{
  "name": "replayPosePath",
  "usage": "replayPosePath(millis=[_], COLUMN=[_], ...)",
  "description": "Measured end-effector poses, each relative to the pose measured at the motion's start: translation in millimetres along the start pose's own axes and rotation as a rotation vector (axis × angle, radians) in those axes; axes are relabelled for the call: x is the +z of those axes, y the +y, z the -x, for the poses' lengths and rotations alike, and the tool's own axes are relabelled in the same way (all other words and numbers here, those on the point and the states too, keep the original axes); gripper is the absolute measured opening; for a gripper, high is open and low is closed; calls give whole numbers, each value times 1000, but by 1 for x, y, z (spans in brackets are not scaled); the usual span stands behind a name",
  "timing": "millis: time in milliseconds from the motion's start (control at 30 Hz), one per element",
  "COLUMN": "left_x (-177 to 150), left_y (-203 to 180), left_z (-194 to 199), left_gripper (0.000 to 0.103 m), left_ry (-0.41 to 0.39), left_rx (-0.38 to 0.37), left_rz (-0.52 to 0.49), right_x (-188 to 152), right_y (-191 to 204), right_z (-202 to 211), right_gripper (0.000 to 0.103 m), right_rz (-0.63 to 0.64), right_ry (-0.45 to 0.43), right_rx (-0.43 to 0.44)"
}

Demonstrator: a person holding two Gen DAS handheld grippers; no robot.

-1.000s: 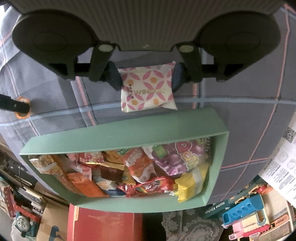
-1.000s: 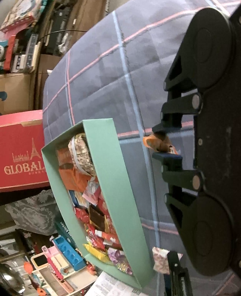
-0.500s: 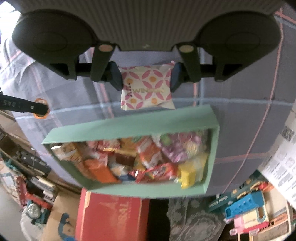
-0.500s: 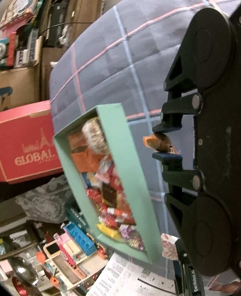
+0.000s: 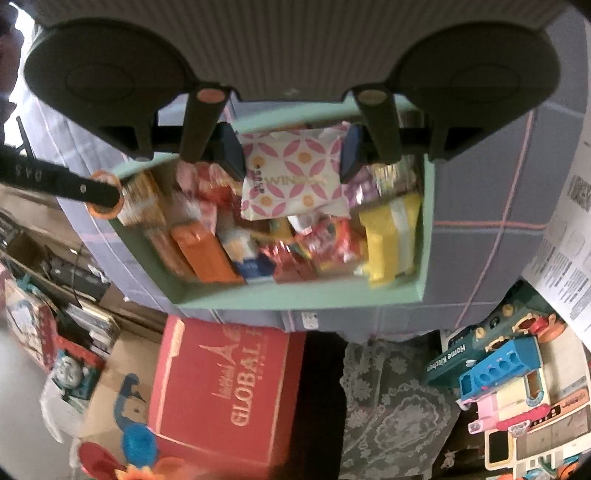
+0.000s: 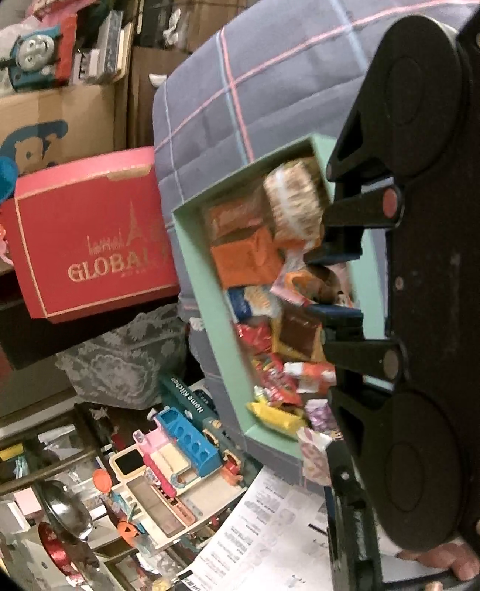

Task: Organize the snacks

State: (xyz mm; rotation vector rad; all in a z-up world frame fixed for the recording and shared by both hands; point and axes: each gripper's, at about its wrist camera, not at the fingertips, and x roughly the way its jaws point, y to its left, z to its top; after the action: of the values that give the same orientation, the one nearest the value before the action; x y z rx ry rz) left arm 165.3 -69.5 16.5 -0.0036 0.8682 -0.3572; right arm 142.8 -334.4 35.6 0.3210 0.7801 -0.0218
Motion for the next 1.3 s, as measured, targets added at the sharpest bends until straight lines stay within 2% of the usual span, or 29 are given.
replayPosePath(millis=[333, 533, 567, 600, 633, 667, 700, 733, 800, 933, 1300], left_x=[60, 77, 77, 77, 76, 75, 73, 71, 66, 56, 30], left_y=[7, 13, 13, 13, 13, 13, 13, 13, 13, 11, 1], left_z=[-60, -89, -92, -95, -96, -99, -100, -101, -101, -99, -58], left_gripper=[54, 54, 57, 62, 66, 82, 95, 98, 103, 103, 103], left_ry=[13, 28, 30, 31, 30, 34, 38, 36, 39, 66, 66], left_rx=[46, 69, 72, 78, 99, 115, 125, 138, 153, 151, 143], left_rz=[-12, -7, -6, -5, -3, -4, -2, 1, 1, 7, 3], right_x=[39, 50, 51, 52, 53, 53, 53, 52, 50, 45, 33], right_y=[15, 18, 19, 21, 22, 22, 22, 21, 21, 21, 20], right_z=[-65, -93, -95, -98, -99, -100, -100, -98, -94, -89, -52], right_gripper=[22, 23, 25, 28, 41, 52, 78, 96, 97, 103, 103], right_rz=[-17, -29, -28, -27, -27, -29, -34, -39, -29, -19, -16], right_ry=[61, 91, 95, 93, 90, 87, 76, 61, 37, 39, 47], right_rx=[36, 62, 69, 68, 68, 67, 62, 51, 33, 25, 4])
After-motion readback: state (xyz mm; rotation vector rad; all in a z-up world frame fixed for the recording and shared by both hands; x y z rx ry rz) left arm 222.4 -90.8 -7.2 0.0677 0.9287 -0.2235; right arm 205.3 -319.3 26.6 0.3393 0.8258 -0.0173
